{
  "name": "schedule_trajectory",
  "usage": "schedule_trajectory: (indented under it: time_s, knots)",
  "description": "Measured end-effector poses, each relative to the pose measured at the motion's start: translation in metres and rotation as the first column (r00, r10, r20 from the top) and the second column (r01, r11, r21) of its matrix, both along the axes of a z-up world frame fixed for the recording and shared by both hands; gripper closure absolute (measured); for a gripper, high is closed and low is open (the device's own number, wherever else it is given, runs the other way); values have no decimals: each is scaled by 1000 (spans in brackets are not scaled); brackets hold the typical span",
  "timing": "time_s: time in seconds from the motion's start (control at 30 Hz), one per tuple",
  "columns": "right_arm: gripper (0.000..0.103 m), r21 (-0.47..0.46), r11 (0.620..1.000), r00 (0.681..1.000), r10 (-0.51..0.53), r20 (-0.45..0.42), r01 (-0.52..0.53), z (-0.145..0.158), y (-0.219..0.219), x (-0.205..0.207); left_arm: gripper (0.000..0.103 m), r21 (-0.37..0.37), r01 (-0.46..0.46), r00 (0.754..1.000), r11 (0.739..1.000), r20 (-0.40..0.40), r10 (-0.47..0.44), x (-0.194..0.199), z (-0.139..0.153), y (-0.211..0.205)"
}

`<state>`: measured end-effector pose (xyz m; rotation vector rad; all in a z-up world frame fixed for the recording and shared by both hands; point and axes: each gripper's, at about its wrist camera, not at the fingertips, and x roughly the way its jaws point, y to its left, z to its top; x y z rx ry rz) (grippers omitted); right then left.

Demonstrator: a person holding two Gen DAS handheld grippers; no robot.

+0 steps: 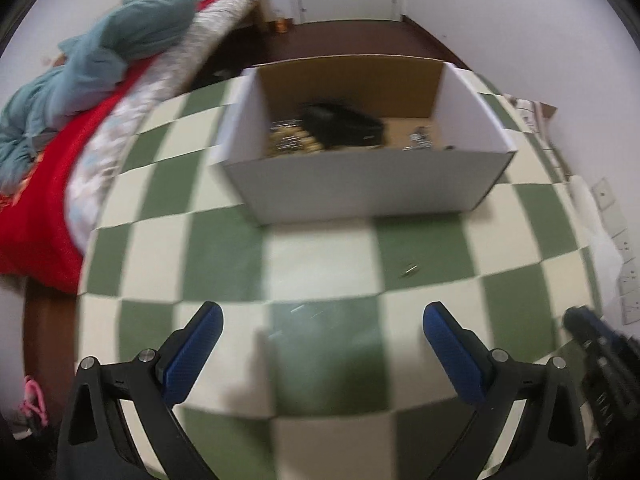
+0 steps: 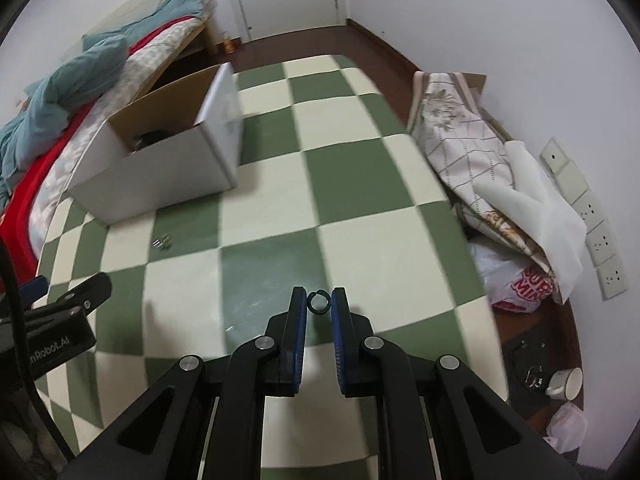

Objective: Organize jewelry
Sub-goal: 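Close the left tool on the tiny silver piece while the right tool holds the ring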

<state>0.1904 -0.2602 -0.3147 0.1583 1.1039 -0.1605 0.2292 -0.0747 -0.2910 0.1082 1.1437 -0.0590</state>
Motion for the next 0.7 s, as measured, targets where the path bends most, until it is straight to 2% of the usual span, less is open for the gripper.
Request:
schedule_trajectory:
  time_s: [0.07, 0.1, 0.17, 0.3, 0.33, 0.43, 0.63, 0.7]
  knots:
    - [90, 0, 1000, 1000, -10, -2, 10, -2, -6, 5, 20, -16, 22, 1000, 1000, -8, -22, 10, -3, -12]
    - [90, -3, 1000, 1000, -15, -2, 15, -2, -9, 8, 22, -18, 31, 999, 999, -13, -31, 13, -5, -17]
    - [90, 0, 1000, 1000, -24, -1, 24, -3, -15, 12, 36, -17, 54, 998, 998, -21, -55, 19, -9, -26]
    - [90, -2, 999, 999, -32, 5, 32, -4, -20, 19, 50, -22, 71, 997, 997, -38, -72, 25, -17, -32]
    - [90, -1, 999, 999, -34, 7, 34, -4, -21, 21, 59, -21, 73, 997, 997, -39, -74, 26, -18, -33]
    - [90, 1, 999, 999, -38, 12, 38, -3, -24, 24, 67, -30, 75, 996, 997, -48, -77, 29, -22, -35]
    - [90, 1, 999, 999, -39, 20, 39, -1, -24, 27, 97, -44, 79, 996, 996, -34, -80, 29, -20, -35]
    - [90, 2, 999, 999, -40, 22, 40, 0, -23, 27, 97, -49, 79, 996, 996, -36, -80, 29, -20, -35]
